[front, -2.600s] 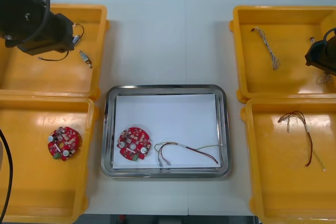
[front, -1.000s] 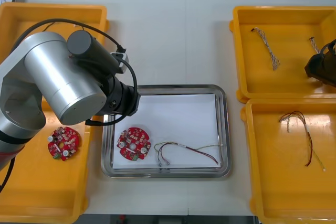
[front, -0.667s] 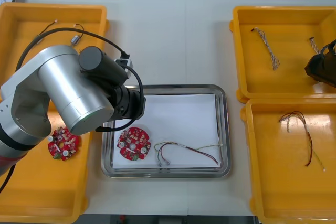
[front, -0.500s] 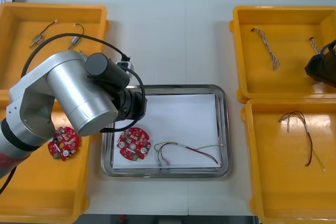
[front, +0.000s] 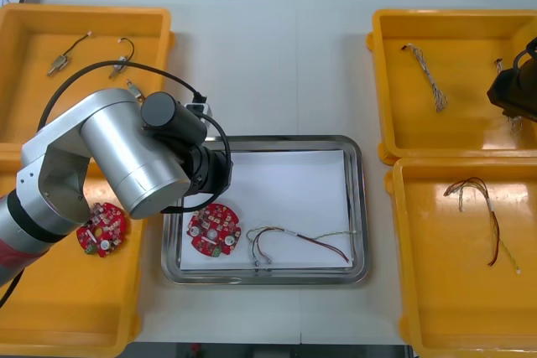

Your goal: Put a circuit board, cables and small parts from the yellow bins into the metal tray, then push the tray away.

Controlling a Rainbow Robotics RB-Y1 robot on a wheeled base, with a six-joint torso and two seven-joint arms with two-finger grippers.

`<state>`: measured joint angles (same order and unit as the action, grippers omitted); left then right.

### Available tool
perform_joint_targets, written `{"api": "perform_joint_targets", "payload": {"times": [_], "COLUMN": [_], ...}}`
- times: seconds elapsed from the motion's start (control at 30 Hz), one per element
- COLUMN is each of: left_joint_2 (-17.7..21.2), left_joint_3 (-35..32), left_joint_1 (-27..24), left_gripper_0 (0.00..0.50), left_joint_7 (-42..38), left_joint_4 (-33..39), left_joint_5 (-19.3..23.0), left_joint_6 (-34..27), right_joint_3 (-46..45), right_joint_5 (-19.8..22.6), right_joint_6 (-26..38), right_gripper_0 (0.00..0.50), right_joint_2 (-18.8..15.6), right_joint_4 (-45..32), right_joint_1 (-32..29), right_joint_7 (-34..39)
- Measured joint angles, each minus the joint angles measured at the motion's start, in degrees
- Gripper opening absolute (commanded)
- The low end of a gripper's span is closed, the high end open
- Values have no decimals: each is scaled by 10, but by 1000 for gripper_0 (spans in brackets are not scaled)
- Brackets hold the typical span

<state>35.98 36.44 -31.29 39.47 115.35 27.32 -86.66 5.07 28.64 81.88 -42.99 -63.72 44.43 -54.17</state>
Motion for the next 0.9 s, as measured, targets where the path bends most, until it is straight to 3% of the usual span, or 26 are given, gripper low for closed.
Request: {"api": "perform_joint_targets", "payload": {"times": [0.43,0.9], "left_joint_2": [5,5], "left_joint_3": [4,18], "left_joint_1": [5,8], "left_gripper_0": [0,0], "left_joint_7": [-9,-12], "left_joint_4": [-10,-30], "left_joint_5": [0,-11], "left_joint_6": [14,41], "right_joint_3": [-3,-45], "right_joint_5": [0,-1], "right_joint_6": [71,145], "right_gripper_0": [0,0], "right_joint_2": [3,45], "right_joint_4": [-41,-119], "right_joint_1": [11,11], "right_joint_7": [0,0]}}
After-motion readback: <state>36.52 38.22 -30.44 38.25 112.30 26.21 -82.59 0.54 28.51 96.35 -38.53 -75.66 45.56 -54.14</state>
